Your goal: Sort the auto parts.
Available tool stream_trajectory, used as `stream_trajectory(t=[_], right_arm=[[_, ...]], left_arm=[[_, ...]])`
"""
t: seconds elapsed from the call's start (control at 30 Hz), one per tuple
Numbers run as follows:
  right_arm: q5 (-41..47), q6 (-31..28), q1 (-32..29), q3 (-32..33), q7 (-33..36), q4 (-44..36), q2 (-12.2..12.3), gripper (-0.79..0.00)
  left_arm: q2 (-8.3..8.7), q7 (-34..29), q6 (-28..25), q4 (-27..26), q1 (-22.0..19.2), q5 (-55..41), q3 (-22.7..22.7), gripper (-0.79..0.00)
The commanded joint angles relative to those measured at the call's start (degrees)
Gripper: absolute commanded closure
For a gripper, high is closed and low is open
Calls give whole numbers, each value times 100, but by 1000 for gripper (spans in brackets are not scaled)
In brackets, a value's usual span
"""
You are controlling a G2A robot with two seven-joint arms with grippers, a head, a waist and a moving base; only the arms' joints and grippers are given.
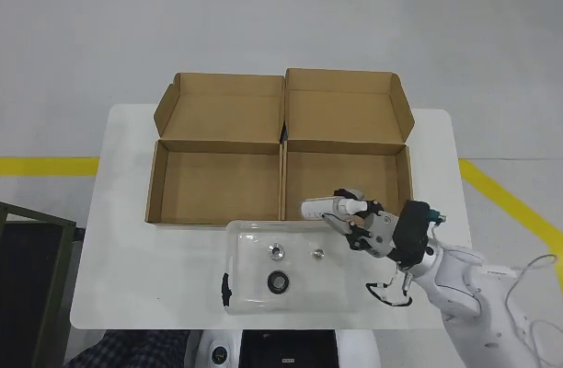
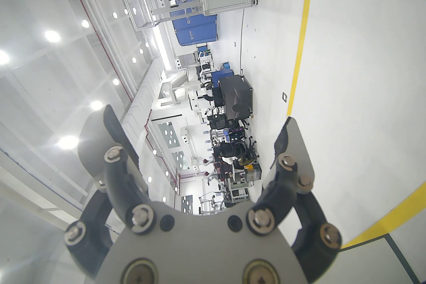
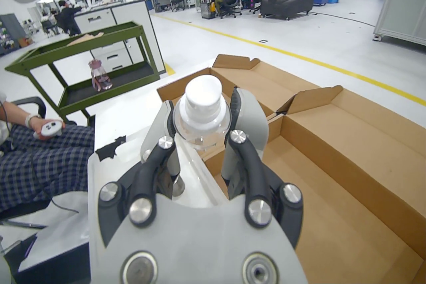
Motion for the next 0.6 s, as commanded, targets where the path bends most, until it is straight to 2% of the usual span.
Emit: stream_trajectory(t=[0.0, 0.23, 0.57], right_arm=[[240, 170, 52, -6, -27, 38, -16, 0], [831, 568, 184, -37, -57, 164, -66, 0], [954, 756, 296, -71, 82, 212, -94, 0]], left_arm=[[0, 0, 0, 0, 0, 0, 0, -785], [0, 0, 0, 0, 0, 0, 0, -785], [0, 0, 0, 0, 0, 0, 0, -785]])
